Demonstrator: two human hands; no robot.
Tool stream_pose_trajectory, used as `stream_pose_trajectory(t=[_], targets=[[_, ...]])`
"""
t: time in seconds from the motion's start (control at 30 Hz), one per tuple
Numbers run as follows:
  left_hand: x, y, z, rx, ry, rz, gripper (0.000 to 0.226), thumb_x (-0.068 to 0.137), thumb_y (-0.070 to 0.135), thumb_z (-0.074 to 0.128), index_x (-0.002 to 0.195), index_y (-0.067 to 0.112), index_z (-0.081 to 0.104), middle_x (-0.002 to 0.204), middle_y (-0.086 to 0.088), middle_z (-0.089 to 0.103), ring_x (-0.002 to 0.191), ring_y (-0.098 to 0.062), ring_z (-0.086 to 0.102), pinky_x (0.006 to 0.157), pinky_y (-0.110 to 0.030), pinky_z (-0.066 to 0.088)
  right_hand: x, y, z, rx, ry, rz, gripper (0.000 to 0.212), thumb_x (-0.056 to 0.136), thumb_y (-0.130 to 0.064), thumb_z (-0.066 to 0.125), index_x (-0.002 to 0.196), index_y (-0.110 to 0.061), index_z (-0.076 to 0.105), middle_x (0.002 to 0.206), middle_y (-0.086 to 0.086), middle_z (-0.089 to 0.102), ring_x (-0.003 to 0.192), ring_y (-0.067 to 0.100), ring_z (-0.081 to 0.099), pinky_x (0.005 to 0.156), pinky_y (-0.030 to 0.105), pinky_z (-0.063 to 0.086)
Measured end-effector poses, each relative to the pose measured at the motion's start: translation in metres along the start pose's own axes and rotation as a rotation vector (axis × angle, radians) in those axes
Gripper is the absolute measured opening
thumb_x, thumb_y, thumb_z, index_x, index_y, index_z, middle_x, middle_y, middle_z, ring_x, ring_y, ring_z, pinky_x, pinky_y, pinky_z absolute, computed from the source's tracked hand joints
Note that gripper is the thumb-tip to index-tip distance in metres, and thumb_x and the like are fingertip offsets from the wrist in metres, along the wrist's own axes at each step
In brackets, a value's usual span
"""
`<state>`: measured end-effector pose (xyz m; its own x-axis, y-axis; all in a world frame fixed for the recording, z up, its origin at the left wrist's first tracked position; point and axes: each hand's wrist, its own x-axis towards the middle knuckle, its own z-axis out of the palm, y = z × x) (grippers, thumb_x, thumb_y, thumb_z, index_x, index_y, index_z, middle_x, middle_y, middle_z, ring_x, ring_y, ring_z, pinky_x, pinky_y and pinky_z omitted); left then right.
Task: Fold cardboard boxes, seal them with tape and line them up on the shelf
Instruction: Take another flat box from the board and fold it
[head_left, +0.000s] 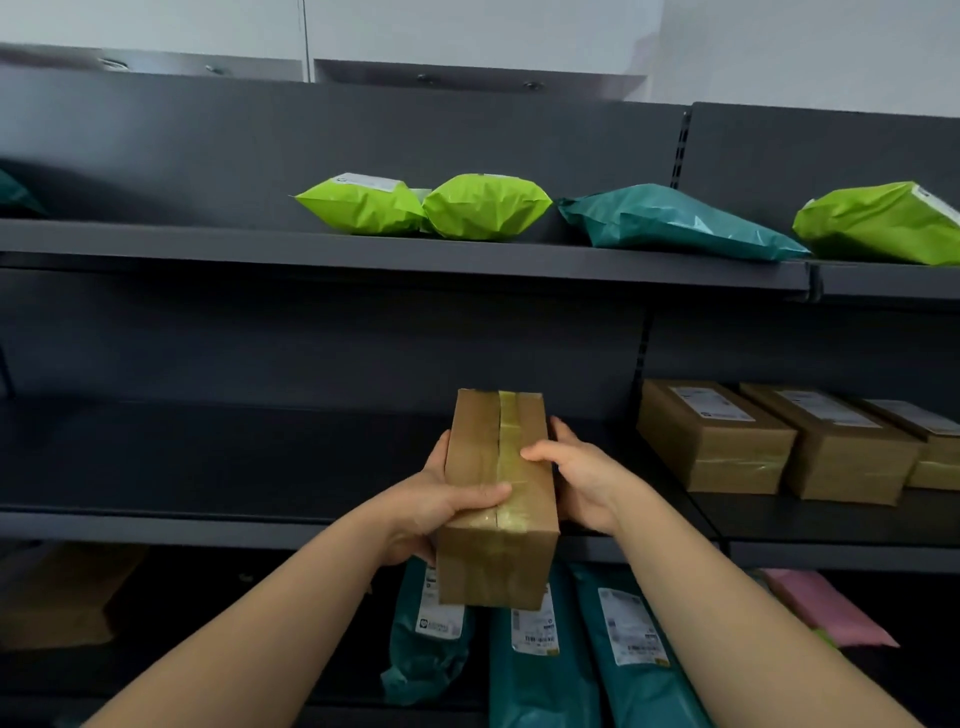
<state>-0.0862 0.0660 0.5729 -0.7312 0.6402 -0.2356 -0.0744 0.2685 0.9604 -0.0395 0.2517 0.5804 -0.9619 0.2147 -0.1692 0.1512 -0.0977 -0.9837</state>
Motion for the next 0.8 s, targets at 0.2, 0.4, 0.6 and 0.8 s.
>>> stream_pose_trajectory(t=[0.2,0.4,0.6,0.8], targets=[[-0.003,0.004,-0.013,0.068,-0.054,-0.028,0.118,0.063,0.039,0.089,0.147,0.056,0.008,0.130,0.003,0.055,0.113,-0.026,0.062,0.092,-0.053,0.054,0.015,-0.019,-0.004,-0.165,0.126,-0.113,0.084,0.083,-0.018,0.073,0.149,-0.036,0.023,0.140,0.001,0.046,0.112,0.018,0.053,0.102,0.040,0.044],[-0.007,0.037,-0.035,0.412,0.137,-0.021,0.090,0.076,0.046,0.078,0.150,0.038,0.027,0.135,0.003,0.048,0.110,-0.021,0.056,0.088,-0.045,0.055,0.012,-0.015,-0.018,-0.279,0.252,-0.031,0.073,0.082,-0.038,0.074,0.137,-0.020,0.029,0.114,0.001,0.051,0.094,0.015,0.054,0.074,0.029,0.044],[0.001,0.035,-0.041,0.588,0.460,0.180,0.067,0.088,0.045,0.066,0.146,0.021,0.041,0.141,-0.003,0.048,0.114,-0.019,0.053,0.090,-0.030,0.047,0.002,-0.018,-0.025,-0.456,0.308,0.020,0.062,0.092,-0.045,0.059,0.143,-0.023,0.031,0.112,0.002,0.049,0.079,0.010,0.049,0.059,0.026,0.037],[0.008,0.015,-0.046,0.120,0.378,0.135,0.111,0.067,0.049,0.084,0.152,0.019,0.019,0.141,-0.004,0.046,0.118,-0.022,0.053,0.092,-0.033,0.047,-0.005,-0.023,-0.025,-0.506,0.182,0.024,0.069,0.093,-0.041,0.058,0.151,-0.035,0.021,0.142,0.004,0.044,0.101,0.016,0.056,0.078,0.029,0.048]])
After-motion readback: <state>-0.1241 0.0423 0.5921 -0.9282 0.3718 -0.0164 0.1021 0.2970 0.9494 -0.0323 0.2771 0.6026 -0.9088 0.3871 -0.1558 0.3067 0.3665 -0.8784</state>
